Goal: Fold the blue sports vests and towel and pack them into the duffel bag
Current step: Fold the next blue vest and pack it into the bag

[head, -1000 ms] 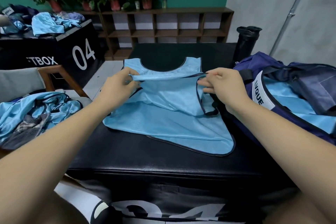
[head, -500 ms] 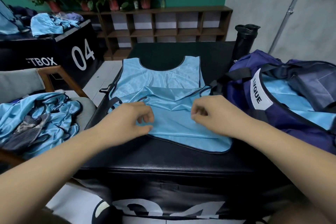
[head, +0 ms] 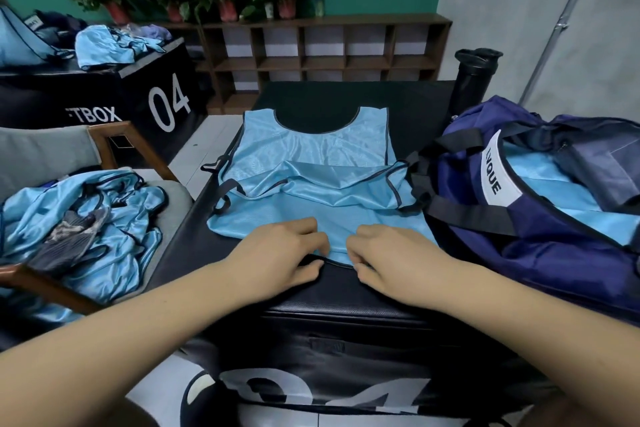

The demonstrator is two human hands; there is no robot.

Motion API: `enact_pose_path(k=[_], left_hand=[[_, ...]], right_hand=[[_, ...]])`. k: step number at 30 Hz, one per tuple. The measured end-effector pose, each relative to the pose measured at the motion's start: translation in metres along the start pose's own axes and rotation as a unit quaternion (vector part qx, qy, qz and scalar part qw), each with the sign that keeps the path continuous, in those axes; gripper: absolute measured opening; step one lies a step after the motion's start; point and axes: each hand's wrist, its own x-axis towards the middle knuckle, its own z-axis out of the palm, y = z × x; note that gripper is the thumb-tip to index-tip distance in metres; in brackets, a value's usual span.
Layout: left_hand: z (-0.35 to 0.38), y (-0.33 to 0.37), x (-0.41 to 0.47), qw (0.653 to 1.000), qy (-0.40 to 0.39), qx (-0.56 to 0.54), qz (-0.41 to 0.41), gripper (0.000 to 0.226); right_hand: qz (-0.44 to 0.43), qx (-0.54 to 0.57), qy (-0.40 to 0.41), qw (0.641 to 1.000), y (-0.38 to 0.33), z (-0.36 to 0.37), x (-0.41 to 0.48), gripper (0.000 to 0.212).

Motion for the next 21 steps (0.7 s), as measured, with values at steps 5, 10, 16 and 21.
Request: enact_pose_path(k=[5, 10, 16, 21], left_hand=[[0.003, 0.005, 0.002, 0.998, 0.016, 0.051, 0.012, 0.017], [0.002, 0.000, 0.001, 0.995, 0.023, 0.097, 0.001, 0.015], [-0.013, -0.019, -0.008, 0.991, 0.033, 0.115, -0.058, 0.012], [-0.039, -0.026, -0.029, 0.989, 0.054, 0.096, -0.103, 0.011]], right_hand=[[-0.019, 0.023, -0.008, 1.000, 0.002, -0.006, -0.004, 0.009], [-0.035, 0.092, 0.002, 0.995, 0.005, -0.019, -0.012, 0.010], [-0.028, 0.088, 0.009, 0.996, 0.010, -0.019, -0.019, 0.011], [-0.032, 0.083, -0.001, 0.996, 0.009, -0.013, -0.022, 0.013]])
